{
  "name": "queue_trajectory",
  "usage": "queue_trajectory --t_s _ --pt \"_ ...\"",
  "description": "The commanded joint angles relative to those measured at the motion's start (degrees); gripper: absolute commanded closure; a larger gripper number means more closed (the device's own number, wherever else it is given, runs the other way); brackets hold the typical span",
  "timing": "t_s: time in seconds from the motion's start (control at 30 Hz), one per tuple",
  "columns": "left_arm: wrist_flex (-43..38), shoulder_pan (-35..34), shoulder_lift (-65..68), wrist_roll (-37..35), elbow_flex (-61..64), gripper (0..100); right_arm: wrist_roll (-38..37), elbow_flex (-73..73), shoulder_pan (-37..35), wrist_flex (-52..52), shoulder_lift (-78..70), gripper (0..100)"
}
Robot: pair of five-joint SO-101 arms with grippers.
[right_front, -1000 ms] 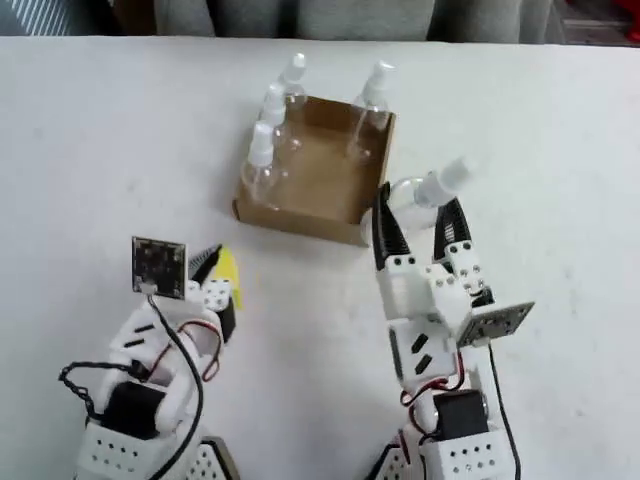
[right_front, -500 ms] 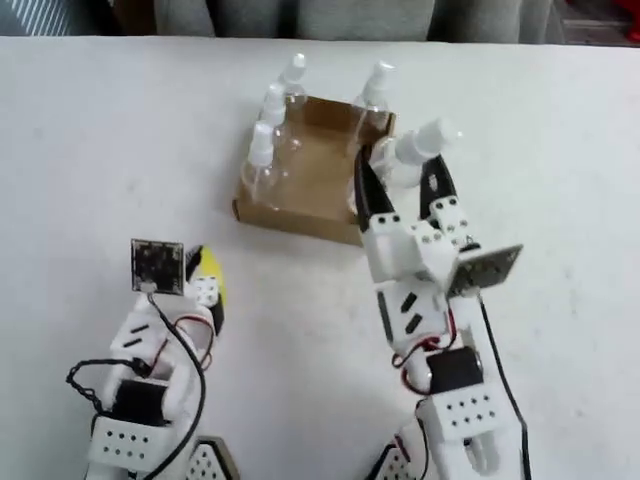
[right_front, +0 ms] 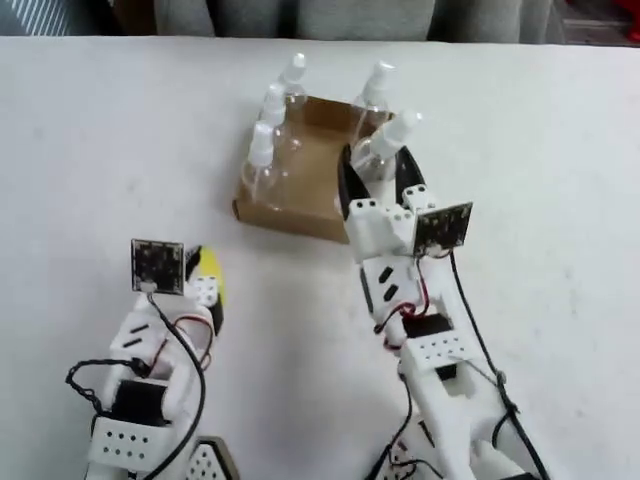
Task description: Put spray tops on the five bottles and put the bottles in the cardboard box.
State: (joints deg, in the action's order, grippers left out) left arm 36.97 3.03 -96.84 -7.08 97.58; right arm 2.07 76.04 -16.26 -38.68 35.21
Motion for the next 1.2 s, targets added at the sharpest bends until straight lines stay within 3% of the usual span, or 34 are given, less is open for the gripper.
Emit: queue_trajectory --t_s 0.0,0.47,0.8,1.17 --pt "0.79 -0.22 -0.31 3.16 -0.18 98 -0.35 -6.42 -0.4 -2.24 -3.12 98.3" --pt "2.73 -0.48 -0.31 5.27 -0.18 98 -0.35 -13.36 -1.01 -3.12 -15.87 98.3" --pt "2.81 -0.48 -0.31 5.27 -0.18 98 -0.35 -13.01 -0.66 -17.89 -27.12 98.3" --pt "2.81 -0.48 -0.31 5.27 -0.18 98 -0.35 -11.16 -0.57 -20.88 -28.97 98.3"
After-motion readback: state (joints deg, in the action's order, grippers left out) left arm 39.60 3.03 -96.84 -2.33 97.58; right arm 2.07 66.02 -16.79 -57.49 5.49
